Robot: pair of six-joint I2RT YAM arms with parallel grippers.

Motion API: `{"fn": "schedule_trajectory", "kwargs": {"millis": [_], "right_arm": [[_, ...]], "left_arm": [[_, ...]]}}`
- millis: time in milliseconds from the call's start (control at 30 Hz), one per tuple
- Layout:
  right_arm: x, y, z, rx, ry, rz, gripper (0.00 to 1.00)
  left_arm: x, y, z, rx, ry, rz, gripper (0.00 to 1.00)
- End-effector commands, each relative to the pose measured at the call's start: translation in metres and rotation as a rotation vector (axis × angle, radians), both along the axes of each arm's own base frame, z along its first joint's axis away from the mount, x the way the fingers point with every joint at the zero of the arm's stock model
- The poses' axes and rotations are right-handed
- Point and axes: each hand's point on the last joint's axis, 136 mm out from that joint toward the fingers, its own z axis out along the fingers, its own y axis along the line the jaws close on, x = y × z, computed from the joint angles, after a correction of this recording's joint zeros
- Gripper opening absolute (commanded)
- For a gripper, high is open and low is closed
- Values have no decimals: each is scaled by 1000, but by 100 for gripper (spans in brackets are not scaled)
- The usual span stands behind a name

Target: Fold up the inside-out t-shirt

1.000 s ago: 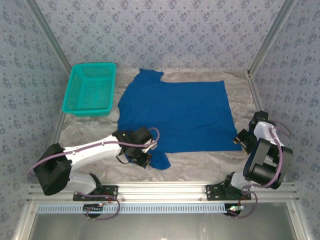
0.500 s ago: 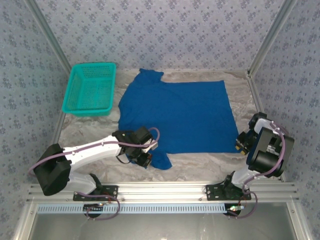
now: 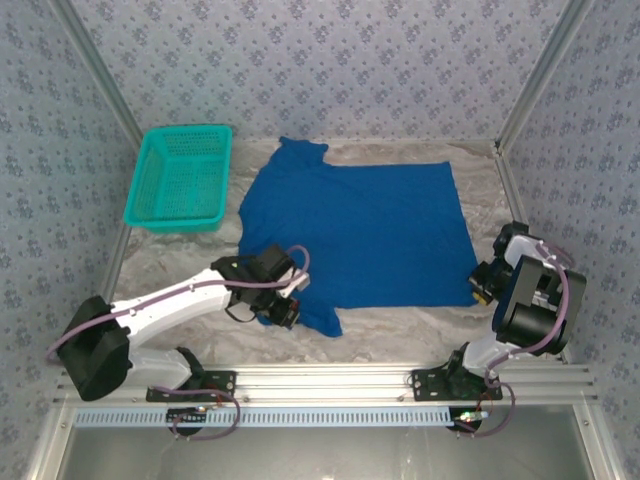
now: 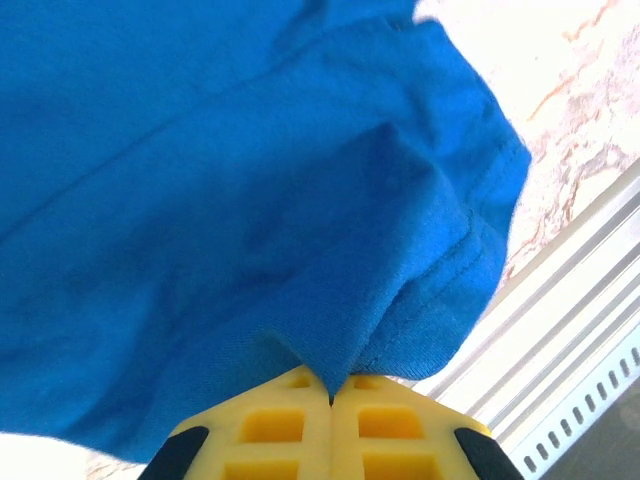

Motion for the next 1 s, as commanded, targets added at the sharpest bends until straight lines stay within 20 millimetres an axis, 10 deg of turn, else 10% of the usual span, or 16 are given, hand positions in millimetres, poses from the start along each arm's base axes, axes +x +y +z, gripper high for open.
{"fn": "schedule_trajectory", "kwargs": {"millis": [0, 433, 967], "right_arm": [[22, -5, 20, -33, -105, 10, 5], [100, -9, 43, 42, -233, 35, 7], [175, 3, 29, 113, -263, 99, 15]], "left_arm": [[16, 4, 29, -68, -24, 12, 0], [148, 30, 76, -104, -158, 250, 0], [267, 37, 58, -129, -152, 356, 0]]}}
